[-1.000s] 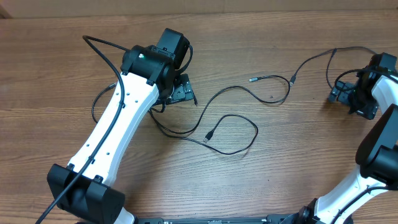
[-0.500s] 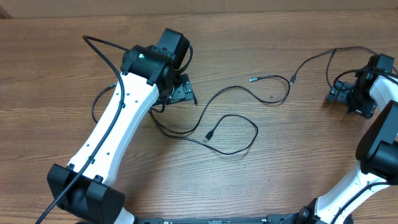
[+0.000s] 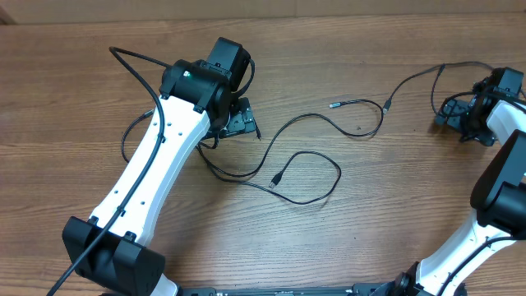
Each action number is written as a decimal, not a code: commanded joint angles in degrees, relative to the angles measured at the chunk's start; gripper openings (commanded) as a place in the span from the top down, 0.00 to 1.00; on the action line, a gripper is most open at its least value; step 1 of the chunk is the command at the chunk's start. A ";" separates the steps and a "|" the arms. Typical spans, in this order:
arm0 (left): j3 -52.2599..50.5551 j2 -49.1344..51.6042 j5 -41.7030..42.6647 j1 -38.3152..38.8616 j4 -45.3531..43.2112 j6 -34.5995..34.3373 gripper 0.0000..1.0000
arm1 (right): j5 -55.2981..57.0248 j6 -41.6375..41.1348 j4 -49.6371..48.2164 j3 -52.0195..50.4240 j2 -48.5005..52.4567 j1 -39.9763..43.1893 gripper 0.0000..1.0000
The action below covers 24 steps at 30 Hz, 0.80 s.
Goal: Untangle cables
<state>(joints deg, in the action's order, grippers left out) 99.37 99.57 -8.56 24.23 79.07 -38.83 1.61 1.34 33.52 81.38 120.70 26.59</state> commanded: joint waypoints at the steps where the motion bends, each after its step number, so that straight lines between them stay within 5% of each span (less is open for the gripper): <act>1: 0.09 0.42 0.26 -0.22 -0.07 0.70 0.00 | 1.27 0.24 -1.01 -0.44 6.99 0.20 0.00; 12: 0.09 0.42 0.26 -0.22 -0.07 0.72 0.00 | -0.42 0.22 -2.67 -0.42 12.94 0.20 0.00; 24: 0.09 0.42 0.26 -0.22 -0.07 0.70 0.00 | -0.39 -1.27 15.65 12.07 4.74 0.09 0.03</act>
<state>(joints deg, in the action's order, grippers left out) 99.37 99.57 -8.58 24.23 79.05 -38.83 1.67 1.08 46.98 94.08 127.11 26.63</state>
